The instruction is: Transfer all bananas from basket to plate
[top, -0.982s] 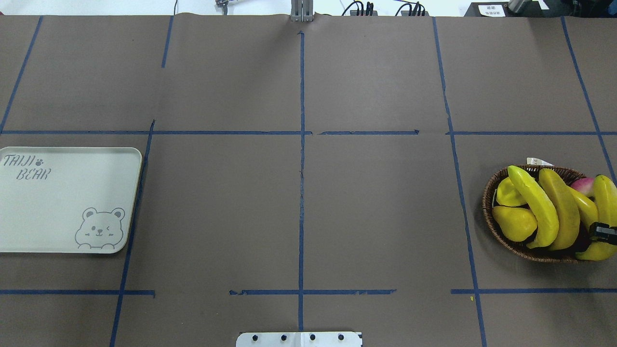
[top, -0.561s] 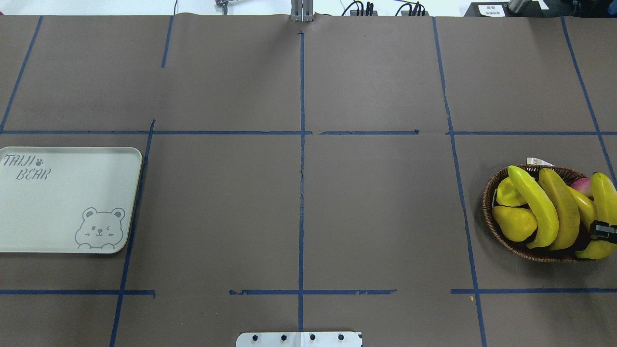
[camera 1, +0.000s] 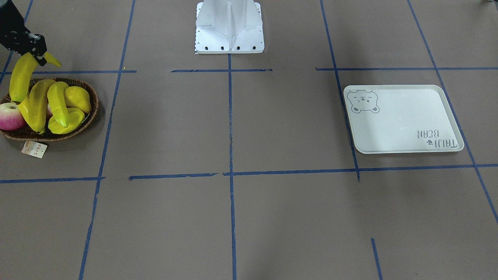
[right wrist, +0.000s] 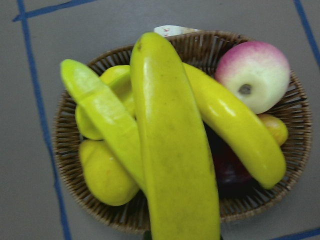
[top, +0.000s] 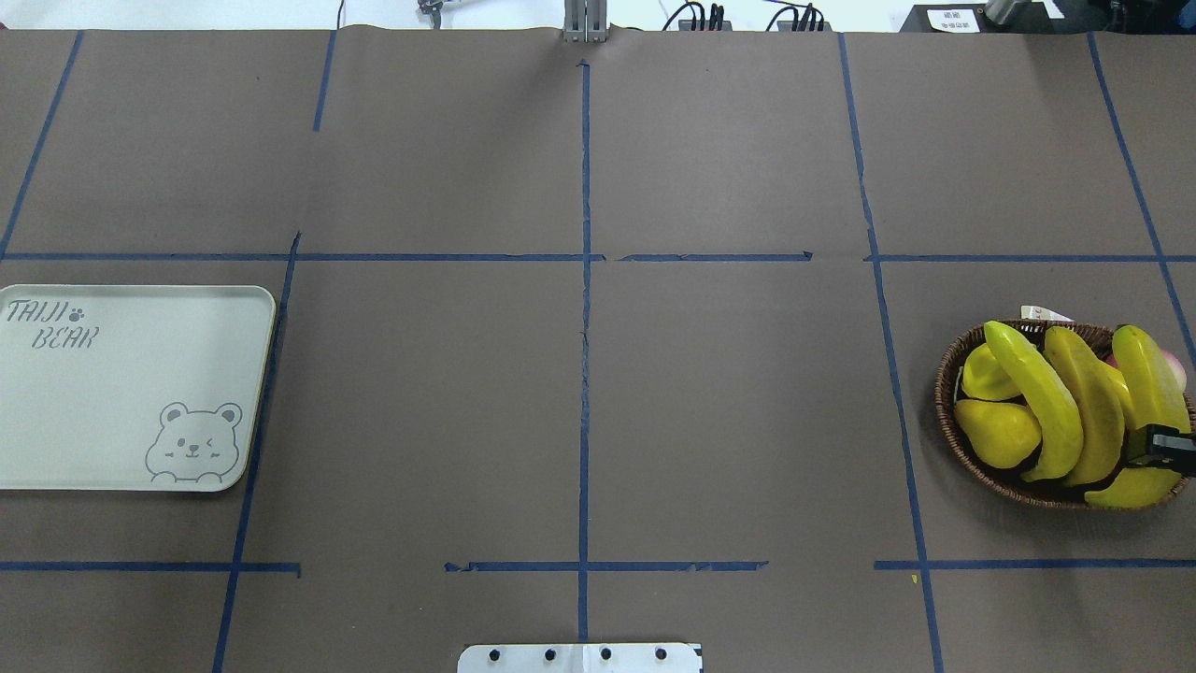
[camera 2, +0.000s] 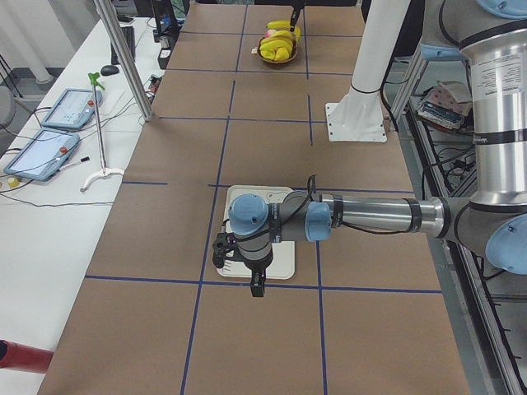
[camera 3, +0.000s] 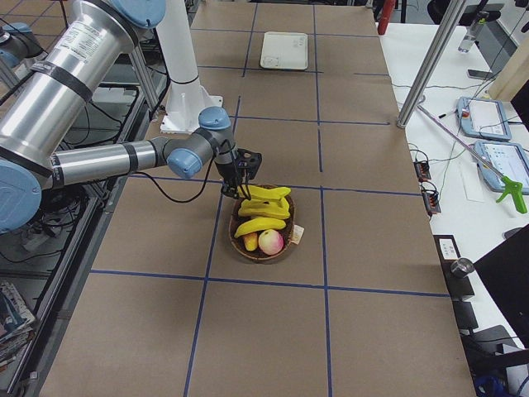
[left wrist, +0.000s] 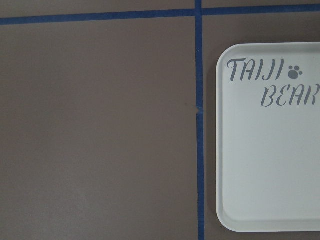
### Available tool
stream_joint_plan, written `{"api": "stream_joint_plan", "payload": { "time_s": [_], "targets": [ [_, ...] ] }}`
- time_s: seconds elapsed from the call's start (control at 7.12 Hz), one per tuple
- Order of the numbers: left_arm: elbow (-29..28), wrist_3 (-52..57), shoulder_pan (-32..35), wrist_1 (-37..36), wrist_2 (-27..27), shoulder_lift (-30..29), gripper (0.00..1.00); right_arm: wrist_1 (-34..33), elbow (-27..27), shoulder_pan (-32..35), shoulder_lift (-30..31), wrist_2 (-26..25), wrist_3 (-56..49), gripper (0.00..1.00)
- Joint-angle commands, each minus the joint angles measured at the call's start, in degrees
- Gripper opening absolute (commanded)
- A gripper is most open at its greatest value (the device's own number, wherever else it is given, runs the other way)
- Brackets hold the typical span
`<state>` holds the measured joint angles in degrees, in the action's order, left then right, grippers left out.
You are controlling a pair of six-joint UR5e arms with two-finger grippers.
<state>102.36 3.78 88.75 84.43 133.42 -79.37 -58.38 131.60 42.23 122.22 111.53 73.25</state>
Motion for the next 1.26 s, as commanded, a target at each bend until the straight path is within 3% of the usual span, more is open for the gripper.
{"api": "stream_joint_plan", "payload": {
  "time_s": [0.0,0.28,0.42,0.7,0.84,1.12],
  "targets": [
    [0.56,-0.26,-1.03,-0.06,-0.52,-0.61,1.00,0.55,0.59,2.16,-8.00,8.05,-1.18,0.00],
    [1.17,-0.44,-1.04,1.25,-0.09,-4.11,1.00,0.72,-1.51,1.98,-17.05,9.31,-0.48,0.00],
    [0.48,-0.44,-1.12,5.18,-0.44,-6.48,1.00,3.51,-4.05,1.89,-20.41,9.05,-0.21,0.00],
    [-1.55,-0.35,-1.48,12.83,0.26,-8.44,1.00,15.09,-13.61,1.72,-28.40,9.23,5.29,0.01],
    [-2.16,-0.35,-2.87,14.51,0.79,-8.78,1.00,16.18,-15.74,1.37,-32.27,9.23,8.20,0.01],
    [-1.73,-12.66,-10.31,23.27,3.15,-9.83,1.00,16.28,-17.25,-1.79,-36.07,8.09,10.67,0.01]
  ]
}}
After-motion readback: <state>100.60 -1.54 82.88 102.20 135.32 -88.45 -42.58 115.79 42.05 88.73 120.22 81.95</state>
